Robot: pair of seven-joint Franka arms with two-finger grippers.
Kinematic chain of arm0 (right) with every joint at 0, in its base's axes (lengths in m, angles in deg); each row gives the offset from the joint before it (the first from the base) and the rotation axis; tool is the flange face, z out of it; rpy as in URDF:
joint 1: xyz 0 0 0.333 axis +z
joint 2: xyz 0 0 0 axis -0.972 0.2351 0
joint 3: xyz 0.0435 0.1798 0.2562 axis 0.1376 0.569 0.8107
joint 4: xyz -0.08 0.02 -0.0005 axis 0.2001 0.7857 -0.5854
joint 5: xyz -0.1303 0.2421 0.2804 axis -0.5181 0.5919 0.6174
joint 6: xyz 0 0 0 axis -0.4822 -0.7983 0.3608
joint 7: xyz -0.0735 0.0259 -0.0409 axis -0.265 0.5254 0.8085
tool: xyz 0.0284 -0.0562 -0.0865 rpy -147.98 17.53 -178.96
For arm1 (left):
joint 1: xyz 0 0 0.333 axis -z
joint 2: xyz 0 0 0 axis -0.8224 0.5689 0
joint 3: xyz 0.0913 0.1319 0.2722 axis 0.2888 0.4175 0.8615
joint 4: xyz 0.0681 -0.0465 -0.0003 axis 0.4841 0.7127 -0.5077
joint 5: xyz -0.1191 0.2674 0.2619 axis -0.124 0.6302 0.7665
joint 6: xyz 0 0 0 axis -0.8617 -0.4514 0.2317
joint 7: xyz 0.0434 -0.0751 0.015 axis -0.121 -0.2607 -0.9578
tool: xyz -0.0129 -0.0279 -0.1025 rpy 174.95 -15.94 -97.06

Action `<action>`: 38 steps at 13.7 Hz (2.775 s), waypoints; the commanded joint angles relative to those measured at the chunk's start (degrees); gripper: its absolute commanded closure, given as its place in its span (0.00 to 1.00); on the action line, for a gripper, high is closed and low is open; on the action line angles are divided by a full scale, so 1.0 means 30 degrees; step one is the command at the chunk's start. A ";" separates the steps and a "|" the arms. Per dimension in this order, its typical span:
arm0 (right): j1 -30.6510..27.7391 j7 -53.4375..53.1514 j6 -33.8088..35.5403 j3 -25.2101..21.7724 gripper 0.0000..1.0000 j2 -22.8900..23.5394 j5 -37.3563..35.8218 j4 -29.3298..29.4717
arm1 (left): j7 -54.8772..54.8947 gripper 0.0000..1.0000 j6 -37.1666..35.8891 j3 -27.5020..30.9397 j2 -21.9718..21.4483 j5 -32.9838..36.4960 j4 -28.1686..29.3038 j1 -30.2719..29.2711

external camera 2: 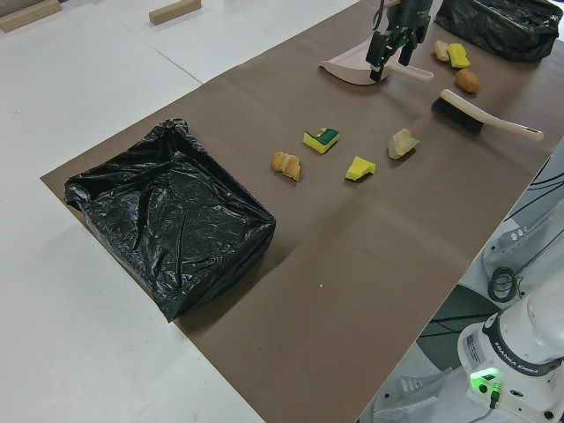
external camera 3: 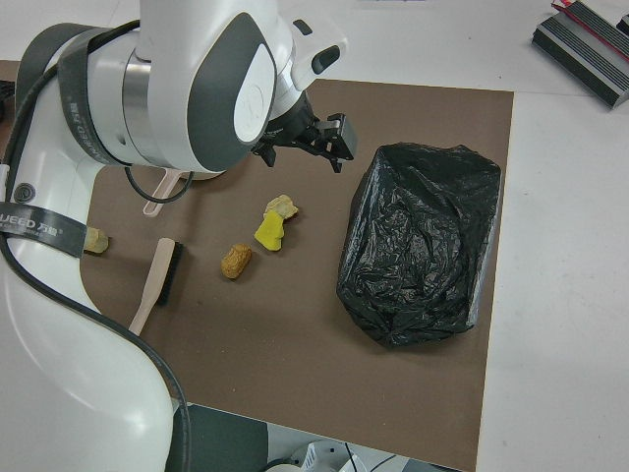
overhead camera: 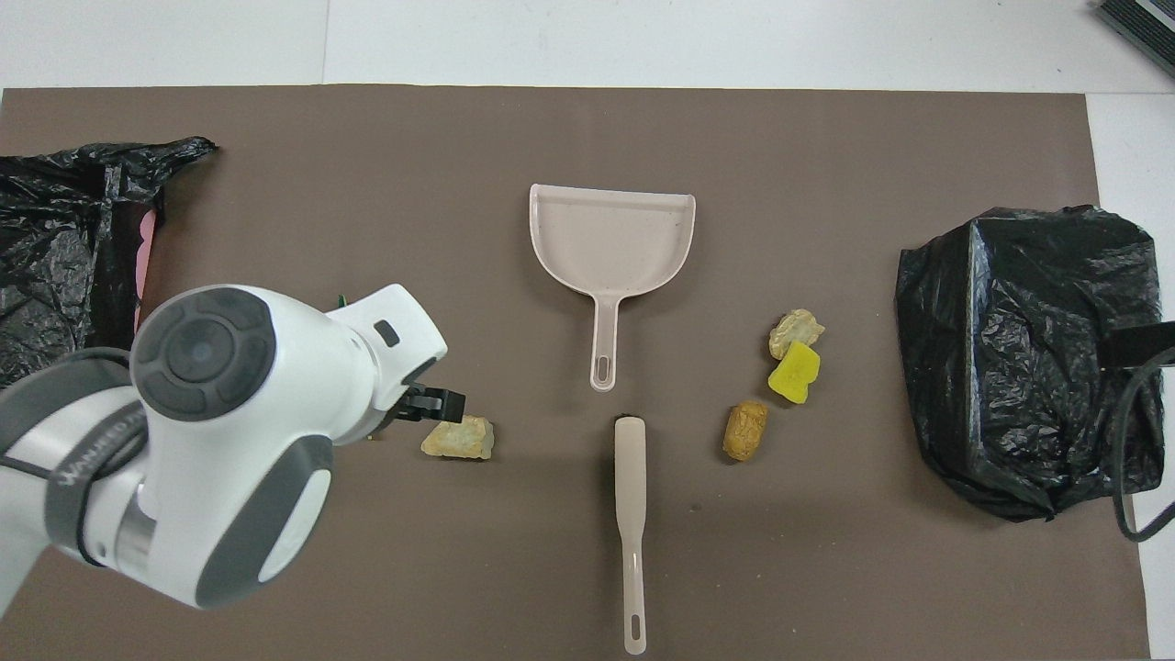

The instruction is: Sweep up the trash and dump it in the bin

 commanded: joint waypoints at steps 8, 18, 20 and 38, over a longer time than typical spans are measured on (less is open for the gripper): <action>0.1720 0.0211 -0.1741 0.0813 0.00 0.0307 0.0632 -0.2256 | -0.7529 0.00 0.4732 0.0355 0.0535 -0.0033 0.3006 0.7171; 0.4126 -0.3917 -0.6315 0.0813 0.00 0.5229 0.2478 -0.2053 | -1.1785 0.00 0.7726 0.0325 0.4113 -0.0004 0.2948 1.1250; 0.4332 -0.4214 -0.6552 0.0842 0.00 0.5699 0.2713 -0.1995 | -1.2192 0.00 0.7726 0.0296 0.4084 -0.0033 0.2918 1.1308; 0.4332 -0.5180 -0.5761 0.0813 0.00 0.6550 0.3212 -0.0328 | -1.0854 1.00 0.0554 0.0384 0.0308 -0.0063 0.1981 0.8883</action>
